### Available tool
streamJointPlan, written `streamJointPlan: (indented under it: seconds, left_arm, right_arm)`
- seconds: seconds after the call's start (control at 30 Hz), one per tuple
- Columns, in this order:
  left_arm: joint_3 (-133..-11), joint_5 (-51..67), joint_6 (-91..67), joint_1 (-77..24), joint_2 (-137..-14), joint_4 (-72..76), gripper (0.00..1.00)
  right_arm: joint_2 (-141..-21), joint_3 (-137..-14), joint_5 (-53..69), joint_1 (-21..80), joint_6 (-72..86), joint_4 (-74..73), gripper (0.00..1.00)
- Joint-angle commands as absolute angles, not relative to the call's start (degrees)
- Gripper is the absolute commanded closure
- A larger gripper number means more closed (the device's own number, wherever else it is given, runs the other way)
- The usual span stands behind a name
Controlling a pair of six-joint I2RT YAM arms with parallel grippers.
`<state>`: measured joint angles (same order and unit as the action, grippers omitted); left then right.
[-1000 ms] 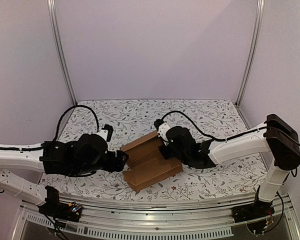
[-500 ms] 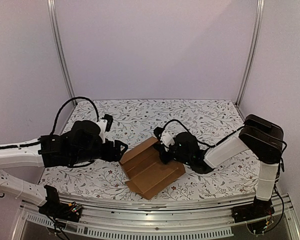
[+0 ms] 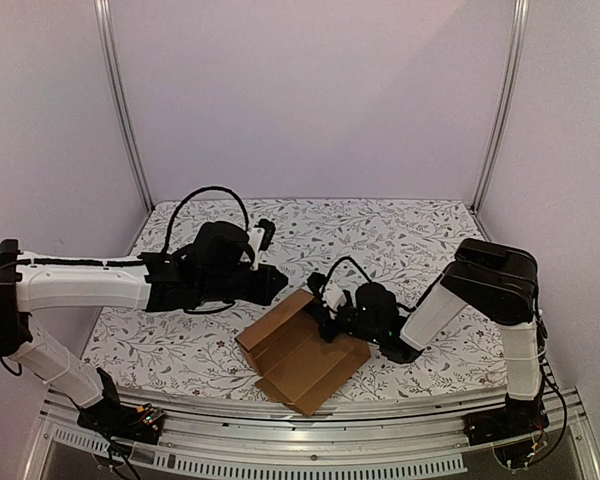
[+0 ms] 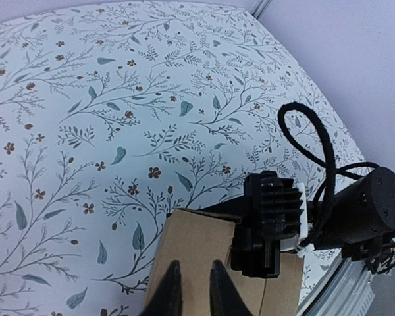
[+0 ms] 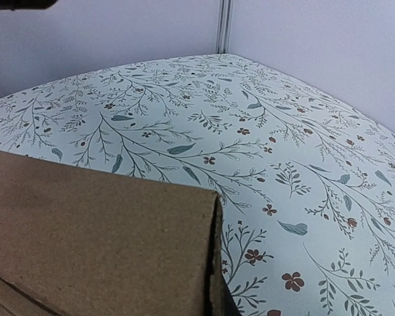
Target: Fold the paper box
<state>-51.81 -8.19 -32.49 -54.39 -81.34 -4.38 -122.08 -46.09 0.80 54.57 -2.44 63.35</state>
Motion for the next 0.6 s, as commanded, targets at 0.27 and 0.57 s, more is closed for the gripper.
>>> streamJointPlan:
  seconds: [0.27, 0.57]
  left_arm:
    - [-55.8, -0.5, -34.3, -52.9, -92.8, 8.0, 1.0]
    - [-55.7, 1.6, -35.9, -52.8, -97.6, 12.3, 1.0]
  right_arm:
    - [-125.0, -44.2, 1.1, 54.3, -1.7, 69.2, 1.0]
    - [-125.6, -43.6, 1.1, 54.3, -1.1, 70.4, 1.0]
